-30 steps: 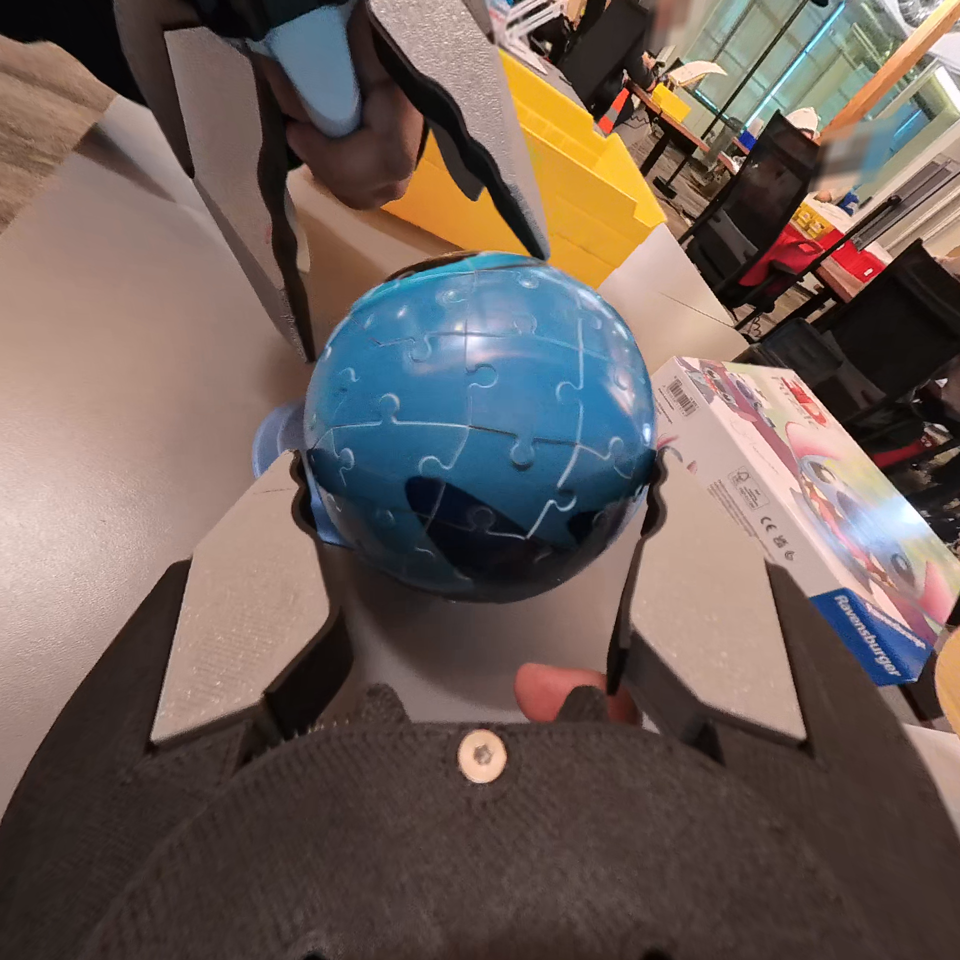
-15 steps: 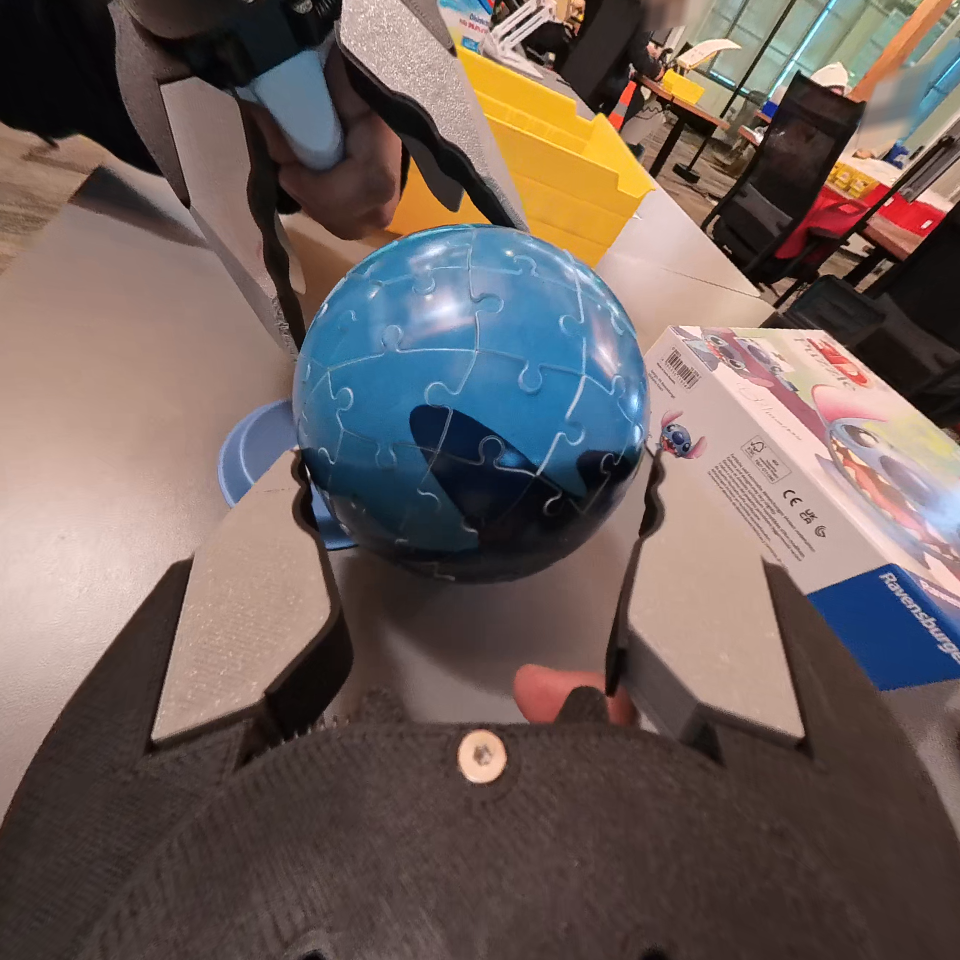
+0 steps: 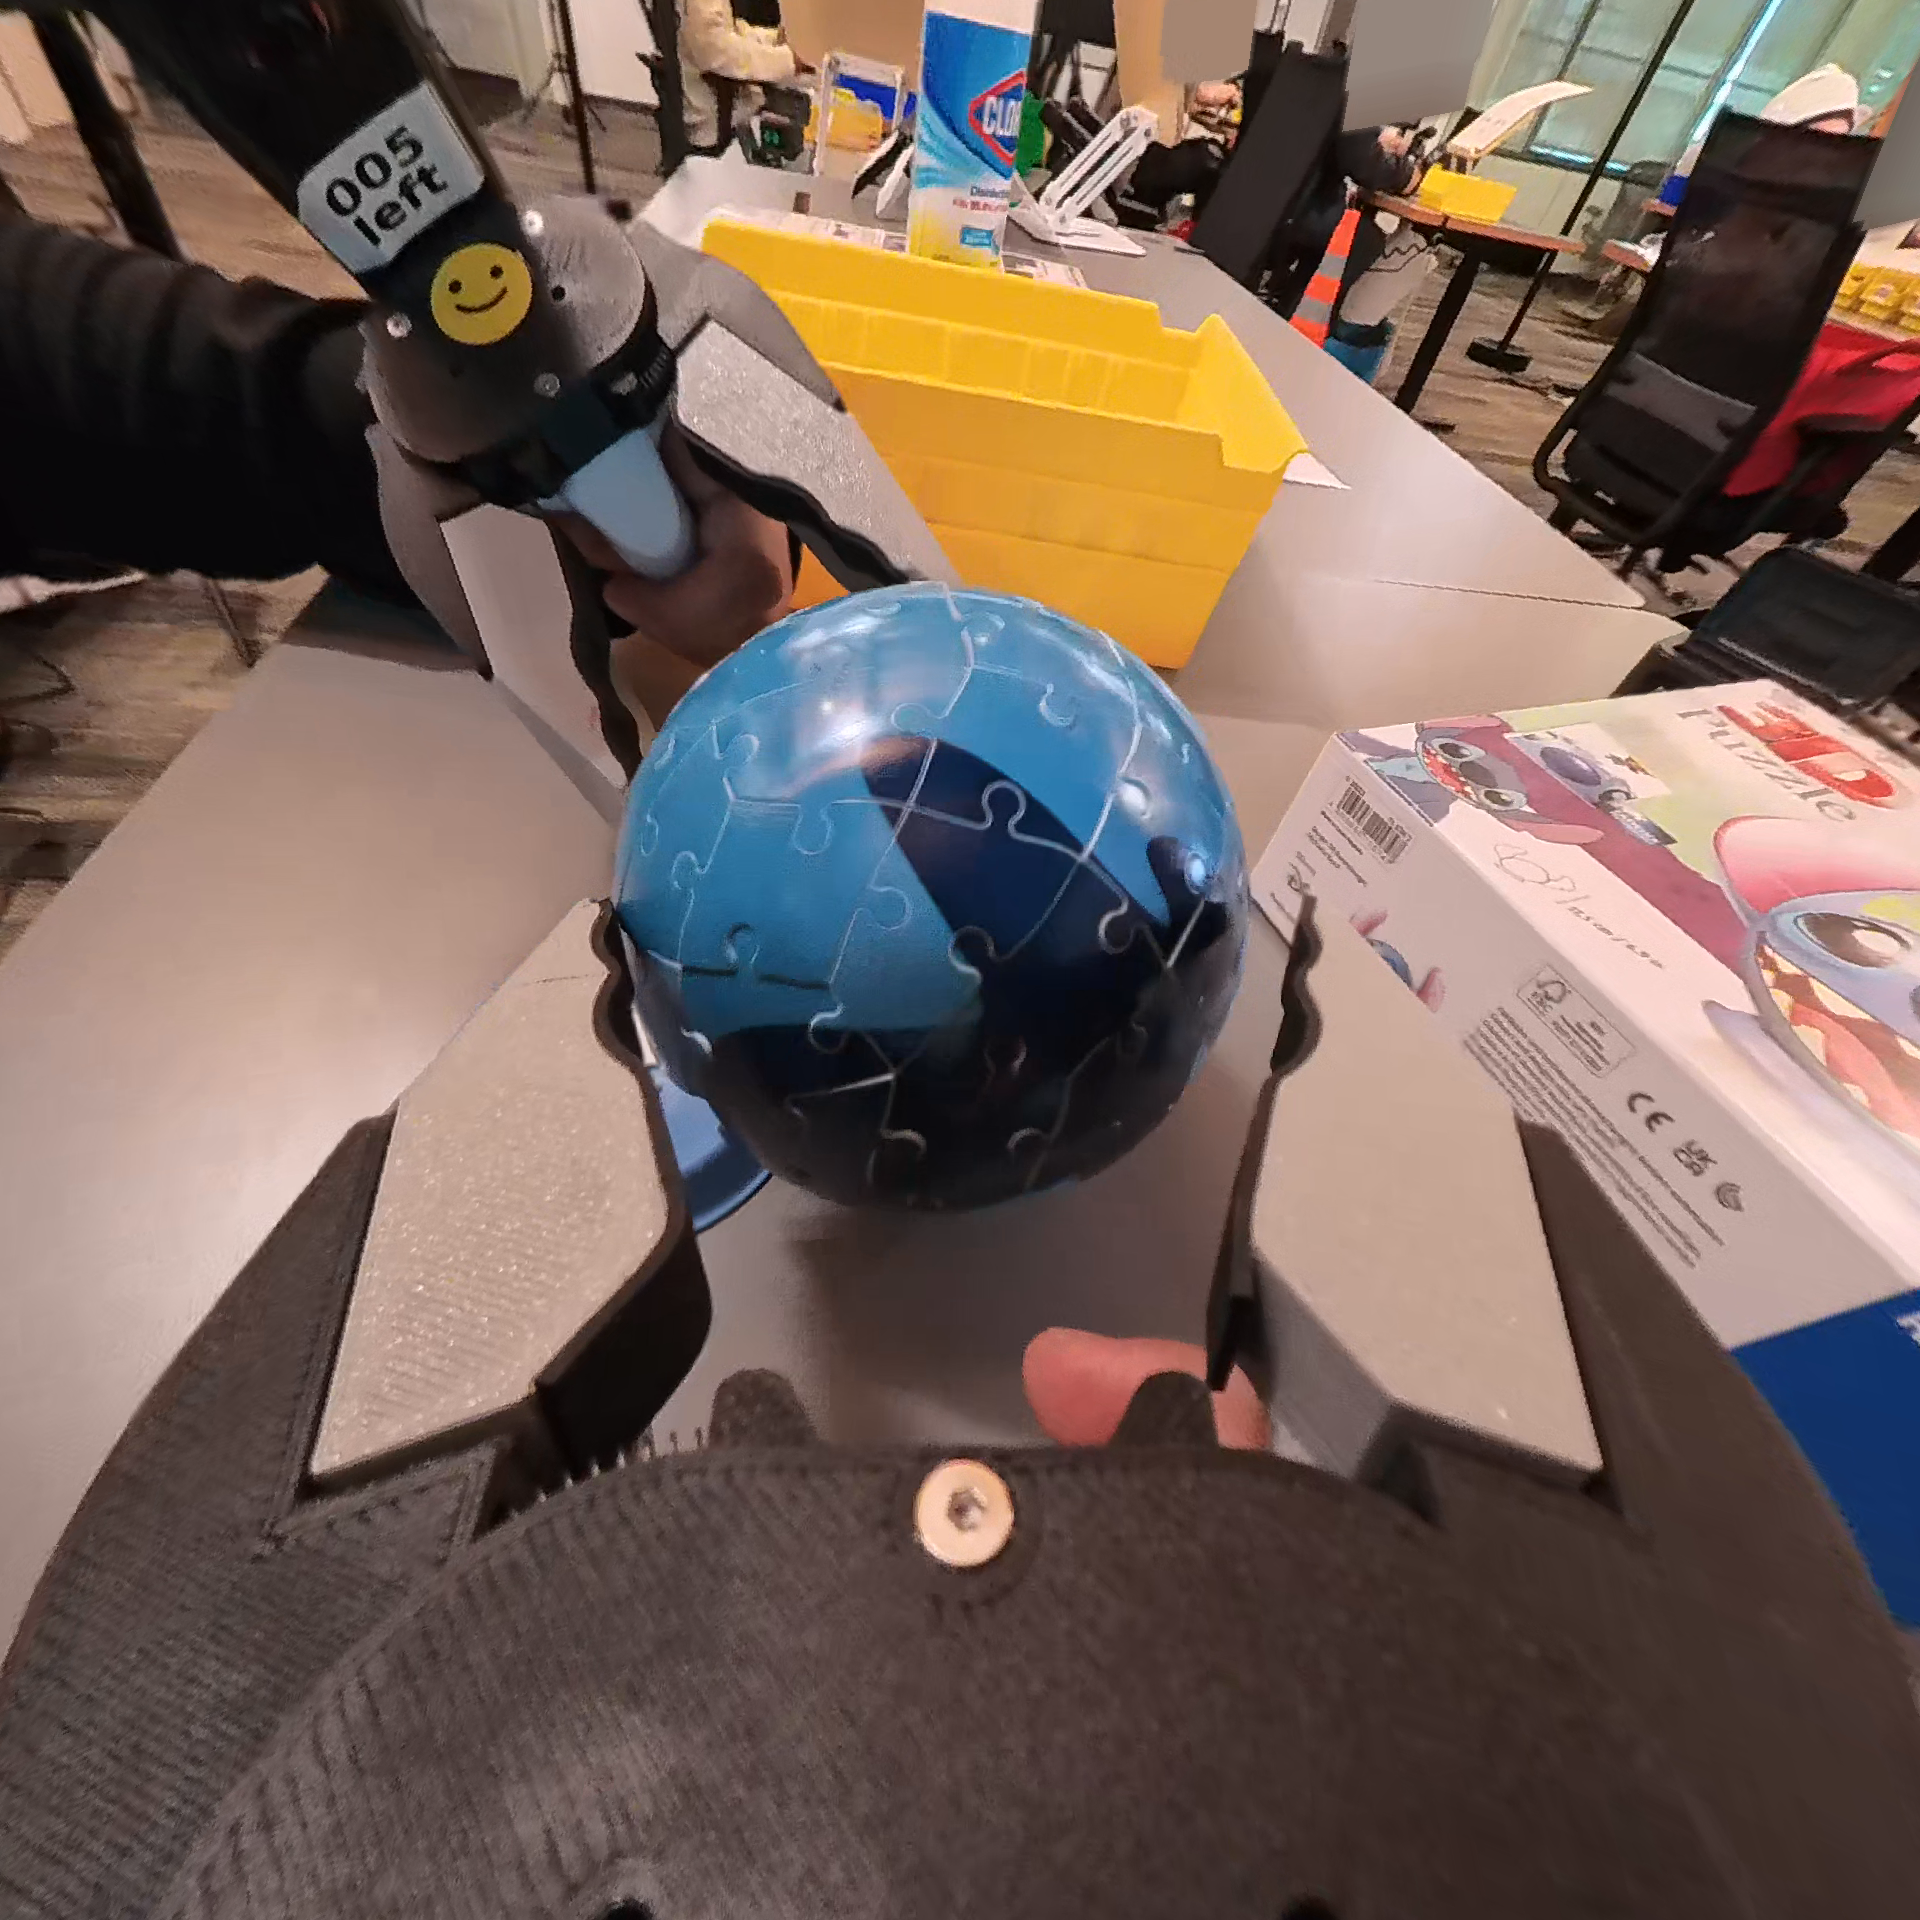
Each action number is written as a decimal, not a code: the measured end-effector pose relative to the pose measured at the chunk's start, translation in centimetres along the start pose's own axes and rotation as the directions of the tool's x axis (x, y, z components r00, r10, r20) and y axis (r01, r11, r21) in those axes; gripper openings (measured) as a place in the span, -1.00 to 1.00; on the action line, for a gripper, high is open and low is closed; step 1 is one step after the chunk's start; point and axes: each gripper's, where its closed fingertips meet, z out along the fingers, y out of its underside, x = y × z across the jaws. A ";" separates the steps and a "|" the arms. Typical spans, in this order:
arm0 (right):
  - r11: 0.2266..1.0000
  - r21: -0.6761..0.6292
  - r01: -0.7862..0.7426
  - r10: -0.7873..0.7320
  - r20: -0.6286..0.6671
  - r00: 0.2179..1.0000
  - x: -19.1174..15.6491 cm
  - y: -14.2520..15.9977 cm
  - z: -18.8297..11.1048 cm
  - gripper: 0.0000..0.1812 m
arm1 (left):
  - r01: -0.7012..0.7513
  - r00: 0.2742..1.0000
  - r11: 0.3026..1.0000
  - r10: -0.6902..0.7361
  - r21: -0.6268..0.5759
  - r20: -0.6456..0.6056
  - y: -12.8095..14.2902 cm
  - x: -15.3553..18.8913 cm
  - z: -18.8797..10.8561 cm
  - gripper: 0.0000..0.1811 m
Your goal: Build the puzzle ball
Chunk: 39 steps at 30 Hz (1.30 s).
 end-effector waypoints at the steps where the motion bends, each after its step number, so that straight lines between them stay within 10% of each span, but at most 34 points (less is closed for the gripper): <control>1: 1.000 -0.001 -0.010 0.010 0.011 1.000 0.1 -0.1 0.2 0.34 | 0.005 1.000 1.000 -0.005 -0.003 0.004 0.2 -0.1 0.0 -0.04; 22: 0.991 0.104 -0.086 0.079 0.066 0.995 1.6 -3.0 -0.6 0.30 | 0.094 0.991 0.996 -0.093 -0.008 0.099 2.3 -0.9 -1.2 -0.05; 39: 0.987 0.024 -0.159 0.160 -0.049 0.986 1.1 2.4 -5.1 0.25 | 0.123 0.951 0.989 -0.142 0.084 0.274 1.5 -1.7 -5.0 -0.08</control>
